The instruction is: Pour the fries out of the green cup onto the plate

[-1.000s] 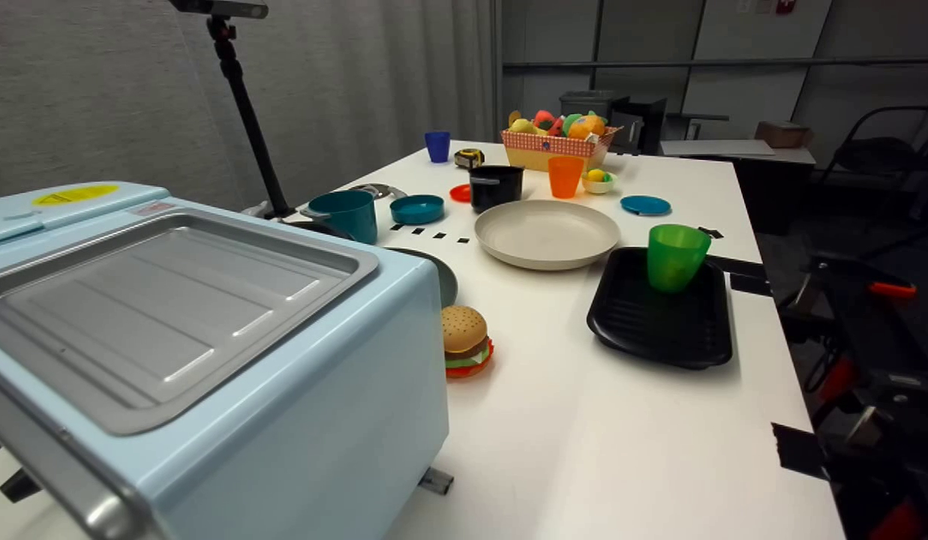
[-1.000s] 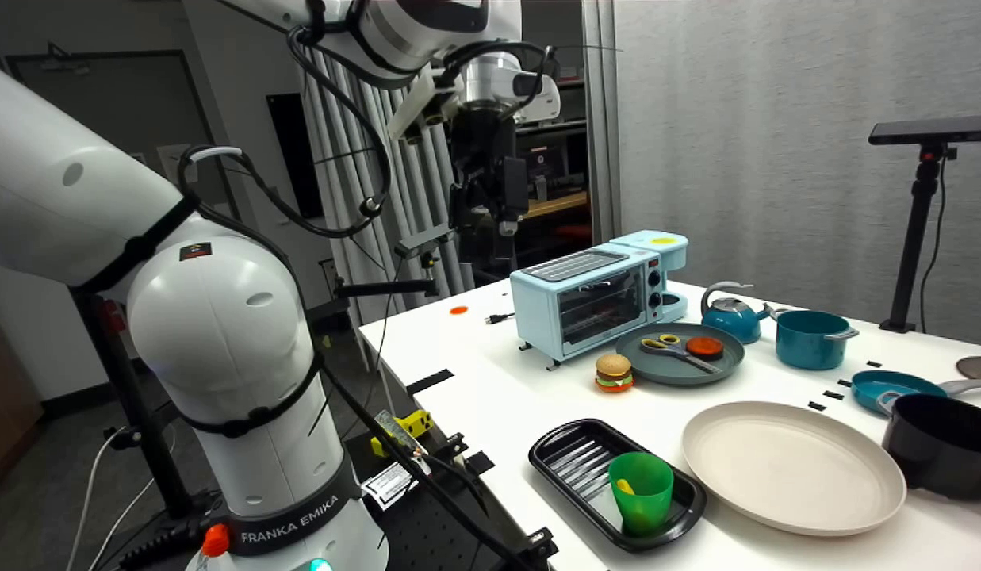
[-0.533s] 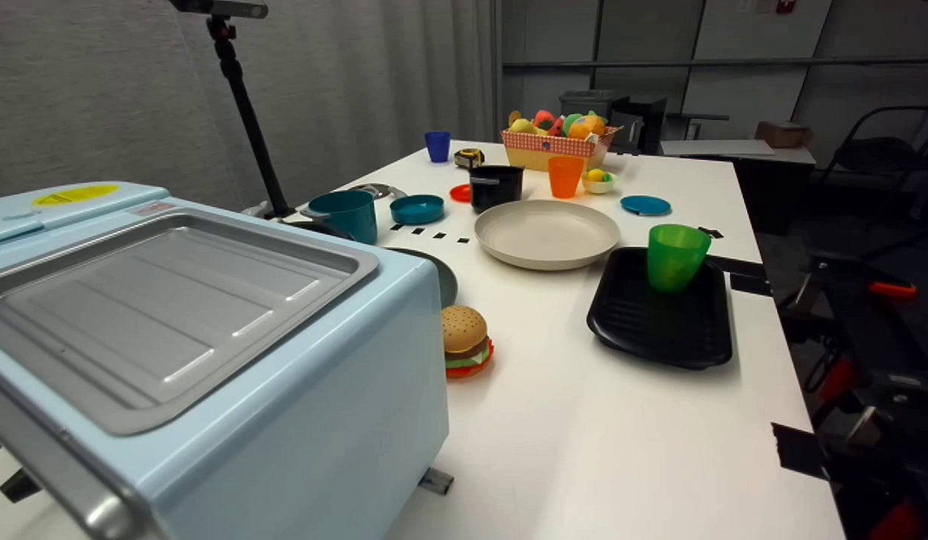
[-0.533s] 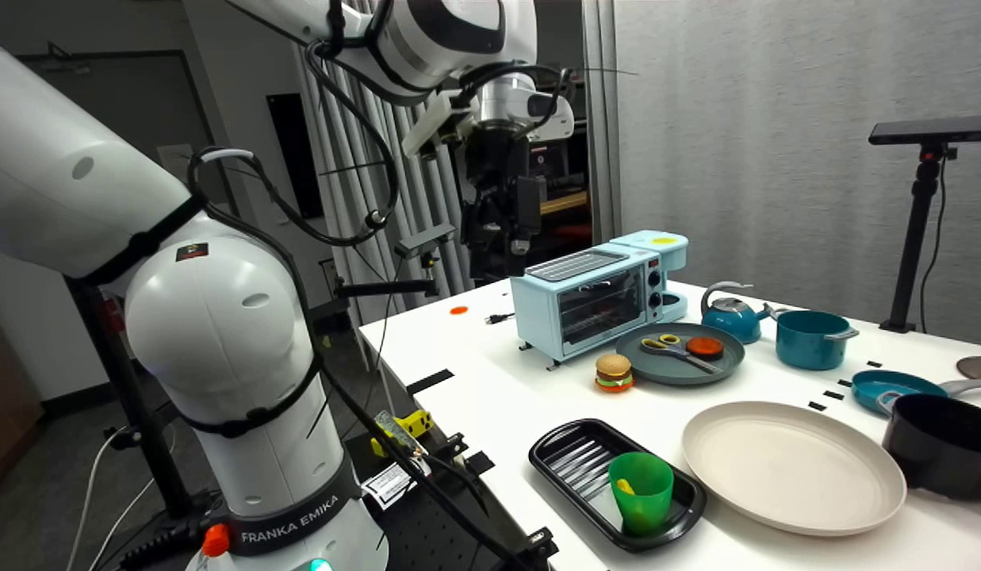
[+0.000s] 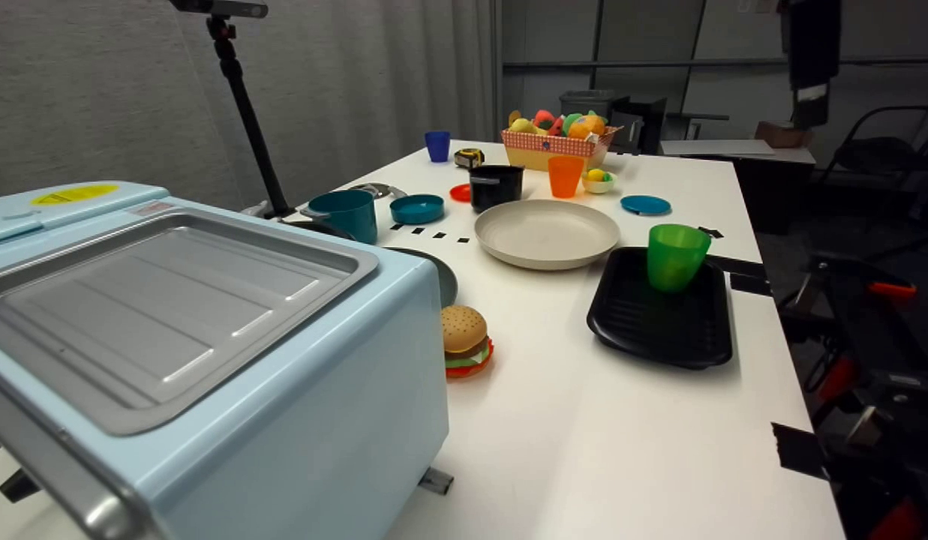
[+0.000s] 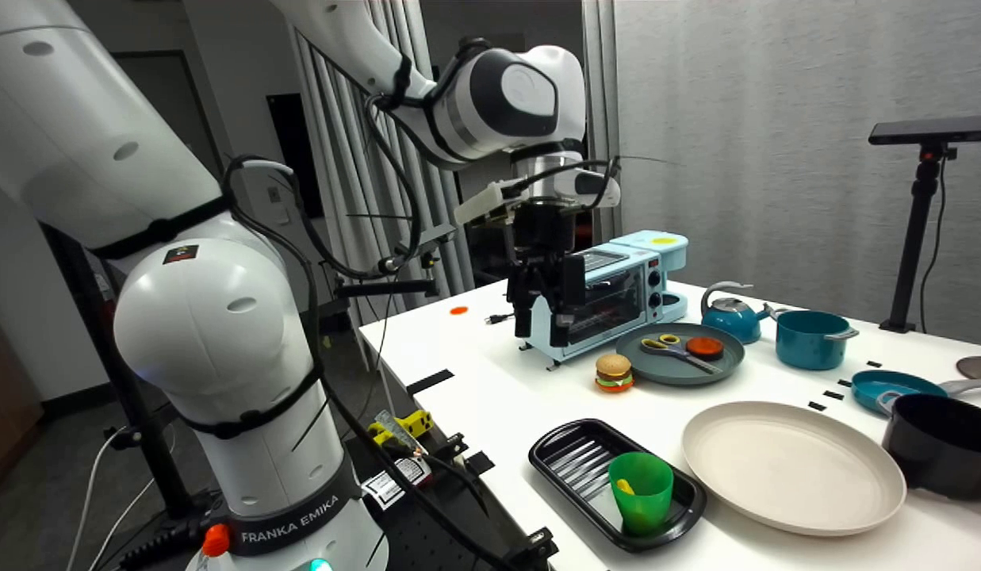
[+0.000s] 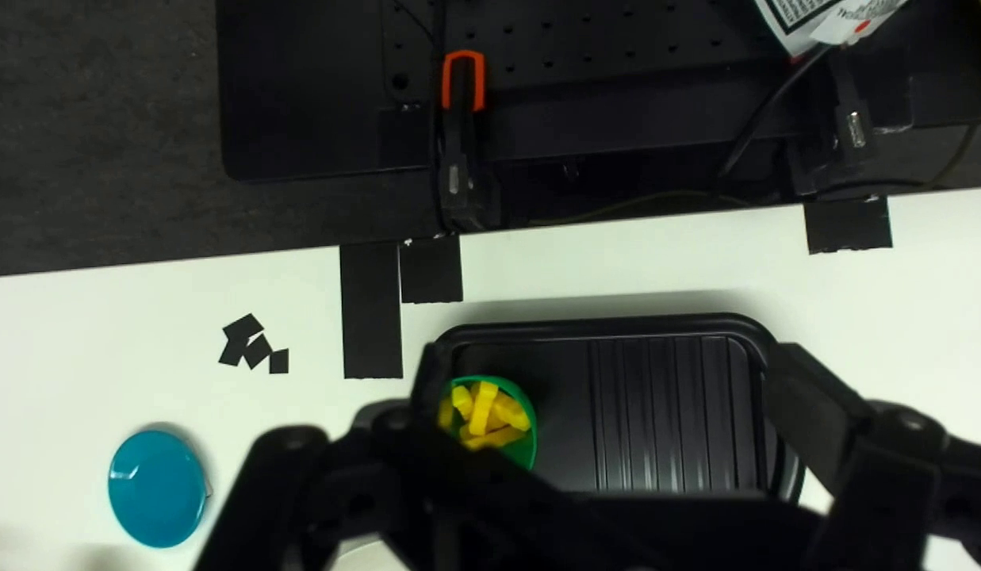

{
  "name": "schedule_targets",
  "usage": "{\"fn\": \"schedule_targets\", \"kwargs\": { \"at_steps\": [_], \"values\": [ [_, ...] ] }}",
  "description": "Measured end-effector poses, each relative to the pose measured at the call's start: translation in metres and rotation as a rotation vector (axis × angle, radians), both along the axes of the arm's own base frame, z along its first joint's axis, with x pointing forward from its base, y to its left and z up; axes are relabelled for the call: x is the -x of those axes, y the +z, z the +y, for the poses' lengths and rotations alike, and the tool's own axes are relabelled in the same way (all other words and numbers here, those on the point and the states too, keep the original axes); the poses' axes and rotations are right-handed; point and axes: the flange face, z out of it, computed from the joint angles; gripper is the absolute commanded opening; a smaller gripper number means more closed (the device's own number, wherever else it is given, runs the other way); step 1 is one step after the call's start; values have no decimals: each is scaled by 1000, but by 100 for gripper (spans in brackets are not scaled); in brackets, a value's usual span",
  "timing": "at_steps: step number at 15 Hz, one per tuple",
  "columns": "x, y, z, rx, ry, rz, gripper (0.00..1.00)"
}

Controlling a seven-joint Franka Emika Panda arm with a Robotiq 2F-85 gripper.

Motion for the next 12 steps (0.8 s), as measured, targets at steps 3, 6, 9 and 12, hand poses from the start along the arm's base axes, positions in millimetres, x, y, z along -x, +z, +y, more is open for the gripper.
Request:
{"fn": "schedule_targets", "kwargs": {
  "at_steps": [3, 6, 9, 12],
  "values": [
    [-12, -28, -5, 4, -32, -20, 100],
    [-16, -48, -8, 21, -66, -63, 100],
    [-12, -64, -13, 53, -85, -80, 100],
    [-3, -78, -19, 78, -125, -83, 100]
  ]
}}
